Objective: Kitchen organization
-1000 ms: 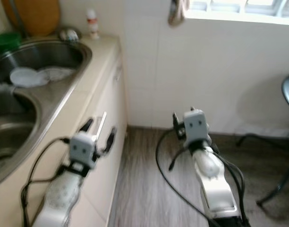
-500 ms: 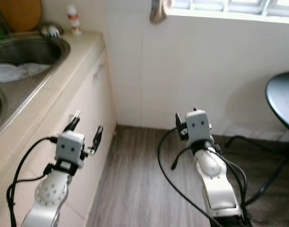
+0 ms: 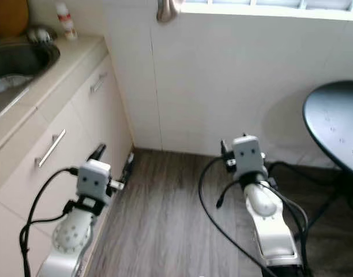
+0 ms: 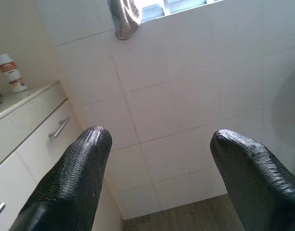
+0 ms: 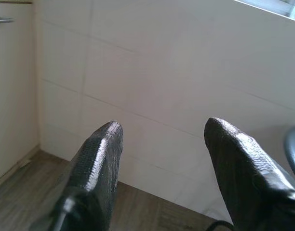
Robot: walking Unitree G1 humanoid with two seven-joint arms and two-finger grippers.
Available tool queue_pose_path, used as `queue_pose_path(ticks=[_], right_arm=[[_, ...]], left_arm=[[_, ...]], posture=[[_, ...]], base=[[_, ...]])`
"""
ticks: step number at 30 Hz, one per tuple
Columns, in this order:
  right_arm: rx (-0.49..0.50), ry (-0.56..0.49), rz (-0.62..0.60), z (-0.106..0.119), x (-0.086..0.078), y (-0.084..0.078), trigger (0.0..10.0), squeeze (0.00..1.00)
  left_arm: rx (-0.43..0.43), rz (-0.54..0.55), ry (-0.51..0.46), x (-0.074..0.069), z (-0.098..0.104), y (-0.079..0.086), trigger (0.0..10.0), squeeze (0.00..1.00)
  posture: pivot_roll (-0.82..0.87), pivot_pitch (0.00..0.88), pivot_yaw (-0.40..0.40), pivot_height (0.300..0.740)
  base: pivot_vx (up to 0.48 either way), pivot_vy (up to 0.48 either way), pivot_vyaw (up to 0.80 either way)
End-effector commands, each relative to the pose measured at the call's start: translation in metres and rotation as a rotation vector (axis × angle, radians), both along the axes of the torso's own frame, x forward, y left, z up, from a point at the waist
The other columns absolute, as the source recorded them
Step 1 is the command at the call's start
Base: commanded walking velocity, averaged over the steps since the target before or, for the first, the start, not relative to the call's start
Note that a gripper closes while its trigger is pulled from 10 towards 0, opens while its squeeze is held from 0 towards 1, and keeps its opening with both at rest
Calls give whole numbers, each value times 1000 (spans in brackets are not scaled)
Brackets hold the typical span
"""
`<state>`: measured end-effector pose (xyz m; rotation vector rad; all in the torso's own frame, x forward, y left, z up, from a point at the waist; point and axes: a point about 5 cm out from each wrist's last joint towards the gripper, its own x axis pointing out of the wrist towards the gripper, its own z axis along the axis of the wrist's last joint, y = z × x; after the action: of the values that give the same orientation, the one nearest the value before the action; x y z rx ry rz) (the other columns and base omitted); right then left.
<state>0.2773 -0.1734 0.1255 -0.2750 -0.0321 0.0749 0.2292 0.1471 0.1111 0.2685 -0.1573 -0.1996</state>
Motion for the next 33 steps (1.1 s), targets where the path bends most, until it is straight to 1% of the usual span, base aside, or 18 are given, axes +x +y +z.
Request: queue_pose_path(ticks=[1,8,11,14,15,19,20,21,22,23,26,28,29,31,32,33], right_arm=[[-3,-2,14,3,0,4,10000,0],[2,23,14,2,-2,3,10000,0],[-2,32,19,2,-3,3,10000,0],[-7,36,32,3,-4,4,10000,0],[-9,38,40,3,-5,5,10000,0],[-11,30,56,4,-5,7,10000,0],[-14,2,75,7,-5,9,10000,0],[-9,-39,91,13,-6,12,10000,0],[-9,-39,91,13,-6,12,10000,0],[4,-105,97,22,-7,14,10000,0],[48,-249,110,44,-9,16,10000,0],[56,-280,106,49,-9,15,10000,0],[59,-282,111,50,-9,16,10000,0],[57,-250,113,45,-7,16,10000,0],[31,-180,106,35,-5,16,10000,0],[11,-131,100,27,-4,16,10000,0]], left_arm=[[4,14,1,0,1,5,10000,0],[4,35,11,1,0,7,10000,0],[-13,45,18,1,0,8,10000,0],[6,51,19,1,0,10,10000,0],[14,56,17,1,1,10,10000,0],[0,70,-2,3,5,13,10000,0],[-16,99,-40,5,12,18,10000,0],[-51,128,-81,7,20,21,10000,0],[-51,128,-81,7,20,21,10000,0],[-78,138,-126,6,27,22,10000,0],[-95,165,-173,5,35,26,10000,0],[-89,175,-185,4,36,27,10000,0],[-75,181,-186,5,36,28,10000,0],[-55,183,-172,5,34,29,10000,0],[-49,165,-131,5,27,27,10000,0],[-47,152,-102,6,23,25,10000,0]], posture=[[26,14,-24,740],[23,10,-22,740],[21,6,-20,740],[21,6,-20,740],[21,3,-20,740],[24,3,-21,740],[24,3,-21,740],[24,3,-21,740],[24,3,-21,740],[28,0,-23,740],[28,0,-23,740],[28,0,-22,740],[28,0,-22,740],[29,0,-21,740],[29,0,-21,740],[29,0,-21,740]], base=[[0,0,0],[0,0,0],[0,0,0],[0,0,0],[0,0,0],[0,0,0],[0,0,0],[0,0,0],[0,0,0],[0,0,0],[0,0,0],[0,0,0],[0,0,0],[0,0,0],[0,0,0],[0,0,0]])
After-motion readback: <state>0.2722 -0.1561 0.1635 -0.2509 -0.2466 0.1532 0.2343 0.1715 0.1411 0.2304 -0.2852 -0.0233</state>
